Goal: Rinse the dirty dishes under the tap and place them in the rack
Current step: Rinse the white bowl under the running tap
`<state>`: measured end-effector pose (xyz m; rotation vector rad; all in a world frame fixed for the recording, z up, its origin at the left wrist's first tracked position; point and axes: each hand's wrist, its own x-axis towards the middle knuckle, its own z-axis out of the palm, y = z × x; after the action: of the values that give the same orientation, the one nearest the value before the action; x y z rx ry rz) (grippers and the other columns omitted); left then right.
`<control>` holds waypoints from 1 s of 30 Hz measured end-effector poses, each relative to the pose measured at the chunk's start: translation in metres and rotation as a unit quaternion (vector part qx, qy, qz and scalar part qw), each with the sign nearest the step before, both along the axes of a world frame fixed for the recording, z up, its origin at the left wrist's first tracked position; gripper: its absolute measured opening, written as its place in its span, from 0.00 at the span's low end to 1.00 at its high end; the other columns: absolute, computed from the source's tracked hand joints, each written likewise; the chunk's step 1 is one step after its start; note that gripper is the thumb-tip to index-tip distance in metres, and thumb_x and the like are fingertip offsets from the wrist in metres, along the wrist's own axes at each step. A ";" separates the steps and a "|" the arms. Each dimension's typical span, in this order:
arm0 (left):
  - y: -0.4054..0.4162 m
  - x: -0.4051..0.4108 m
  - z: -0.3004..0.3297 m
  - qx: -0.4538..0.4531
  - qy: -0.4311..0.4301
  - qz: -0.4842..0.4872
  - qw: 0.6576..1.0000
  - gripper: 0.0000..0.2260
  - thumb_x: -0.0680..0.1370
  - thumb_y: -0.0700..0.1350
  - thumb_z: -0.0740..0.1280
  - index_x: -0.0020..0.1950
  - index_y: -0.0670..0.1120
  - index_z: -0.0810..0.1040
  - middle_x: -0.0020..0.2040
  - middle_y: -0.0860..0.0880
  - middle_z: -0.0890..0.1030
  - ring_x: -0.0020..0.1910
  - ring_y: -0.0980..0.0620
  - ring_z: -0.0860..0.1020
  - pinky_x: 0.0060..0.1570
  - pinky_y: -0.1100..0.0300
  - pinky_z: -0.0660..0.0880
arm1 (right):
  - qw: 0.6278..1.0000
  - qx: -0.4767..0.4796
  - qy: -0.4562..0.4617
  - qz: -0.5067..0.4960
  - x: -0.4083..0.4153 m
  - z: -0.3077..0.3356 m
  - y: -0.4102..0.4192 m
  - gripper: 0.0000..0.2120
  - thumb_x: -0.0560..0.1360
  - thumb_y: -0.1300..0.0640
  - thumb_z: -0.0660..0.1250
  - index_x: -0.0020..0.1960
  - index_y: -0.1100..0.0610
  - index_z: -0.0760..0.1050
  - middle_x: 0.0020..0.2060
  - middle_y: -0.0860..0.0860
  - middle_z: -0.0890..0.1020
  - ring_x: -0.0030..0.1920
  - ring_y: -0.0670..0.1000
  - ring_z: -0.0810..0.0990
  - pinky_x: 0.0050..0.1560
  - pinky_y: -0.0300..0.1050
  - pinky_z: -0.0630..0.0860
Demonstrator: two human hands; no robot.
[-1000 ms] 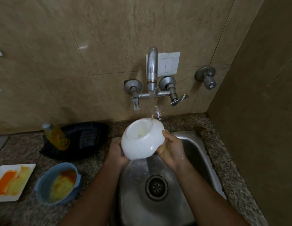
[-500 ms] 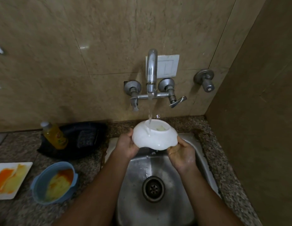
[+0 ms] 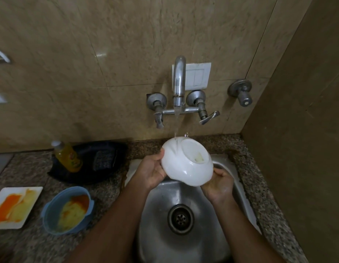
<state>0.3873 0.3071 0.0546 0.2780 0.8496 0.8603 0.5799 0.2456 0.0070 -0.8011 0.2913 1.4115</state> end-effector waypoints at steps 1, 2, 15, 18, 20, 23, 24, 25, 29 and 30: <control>-0.002 -0.002 0.000 0.001 0.011 -0.001 1.000 0.17 0.80 0.44 0.64 0.67 0.37 0.75 0.60 0.38 0.82 0.59 0.39 0.80 0.54 0.40 0.78 | 1.000 -0.011 -0.004 -0.006 0.000 -0.007 0.001 0.20 0.71 0.58 0.59 0.60 0.60 0.76 0.59 0.61 0.80 0.66 0.63 0.73 0.69 0.60 0.66; -0.002 -0.003 -0.001 -0.001 0.025 -0.001 1.000 0.17 0.81 0.45 0.64 0.66 0.38 0.76 0.60 0.38 0.82 0.59 0.39 0.80 0.54 0.40 0.78 | 1.000 -0.015 -0.005 -0.012 -0.001 -0.011 0.002 0.16 0.68 0.58 0.61 0.55 0.57 0.76 0.57 0.60 0.79 0.65 0.61 0.73 0.69 0.59 0.65; -0.007 -0.016 -0.011 -0.034 0.168 0.081 0.982 0.19 0.84 0.49 0.56 0.66 0.38 0.76 0.63 0.39 0.80 0.63 0.38 0.77 0.68 0.40 0.70 | 0.989 0.010 -0.104 0.104 -0.030 0.009 0.002 0.18 0.79 0.56 0.59 0.62 0.65 0.78 0.56 0.63 0.83 0.59 0.63 0.79 0.66 0.61 0.72; -0.006 -0.019 -0.008 -0.028 0.166 0.099 0.981 0.18 0.82 0.46 0.58 0.65 0.36 0.77 0.61 0.37 0.80 0.62 0.36 0.77 0.64 0.40 0.72 | 0.986 0.014 -0.109 0.122 -0.032 0.012 0.005 0.18 0.80 0.55 0.59 0.62 0.64 0.78 0.56 0.63 0.83 0.60 0.63 0.79 0.65 0.60 0.72; -0.006 -0.021 -0.008 -0.019 0.165 0.103 0.981 0.17 0.80 0.44 0.61 0.63 0.36 0.78 0.59 0.36 0.81 0.59 0.36 0.79 0.62 0.40 0.74 | 0.984 0.023 -0.115 0.132 -0.033 0.014 0.005 0.18 0.80 0.55 0.60 0.62 0.64 0.78 0.57 0.62 0.83 0.59 0.63 0.80 0.65 0.60 0.73; -0.008 -0.021 -0.006 -0.002 0.170 0.122 0.978 0.13 0.79 0.43 0.62 0.54 0.37 0.82 0.53 0.38 0.82 0.51 0.38 0.79 0.63 0.40 0.73 | 0.982 0.022 -0.137 0.126 -0.031 0.010 0.003 0.16 0.78 0.56 0.61 0.58 0.66 0.79 0.53 0.61 0.82 0.52 0.61 0.81 0.59 0.56 0.75; -0.009 -0.021 -0.009 0.004 0.185 0.132 0.974 0.11 0.78 0.43 0.62 0.49 0.39 0.83 0.49 0.40 0.82 0.50 0.39 0.79 0.61 0.41 0.74 | 0.983 0.021 -0.136 0.124 -0.030 0.007 0.001 0.16 0.78 0.56 0.61 0.58 0.65 0.79 0.52 0.61 0.81 0.51 0.61 0.80 0.59 0.56 0.74; -0.011 -0.021 -0.012 0.009 0.206 0.138 0.969 0.11 0.77 0.44 0.62 0.44 0.42 0.83 0.44 0.42 0.83 0.48 0.40 0.79 0.57 0.42 0.75 | 0.983 0.023 -0.134 0.121 -0.029 0.005 0.000 0.15 0.78 0.56 0.60 0.57 0.64 0.79 0.50 0.61 0.81 0.50 0.60 0.79 0.59 0.56 0.74; -0.019 -0.017 -0.015 0.027 0.250 0.154 0.955 0.13 0.78 0.46 0.61 0.40 0.44 0.82 0.40 0.44 0.84 0.44 0.42 0.80 0.52 0.47 0.77 | 0.977 0.037 -0.175 0.117 -0.029 0.005 -0.005 0.14 0.80 0.59 0.56 0.49 0.63 0.80 0.42 0.58 0.82 0.42 0.55 0.82 0.51 0.53 0.76; -0.021 -0.016 -0.014 0.027 0.250 0.156 0.955 0.13 0.79 0.46 0.61 0.41 0.44 0.83 0.40 0.44 0.84 0.43 0.43 0.81 0.51 0.47 0.78 | 0.973 0.038 -0.191 0.123 -0.030 0.006 -0.005 0.15 0.80 0.59 0.56 0.51 0.64 0.80 0.44 0.59 0.83 0.43 0.55 0.82 0.52 0.53 0.77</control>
<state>0.3710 0.2863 0.0409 0.4271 1.3688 1.1300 0.5498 0.2404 0.0129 -1.0511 -0.1631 1.4511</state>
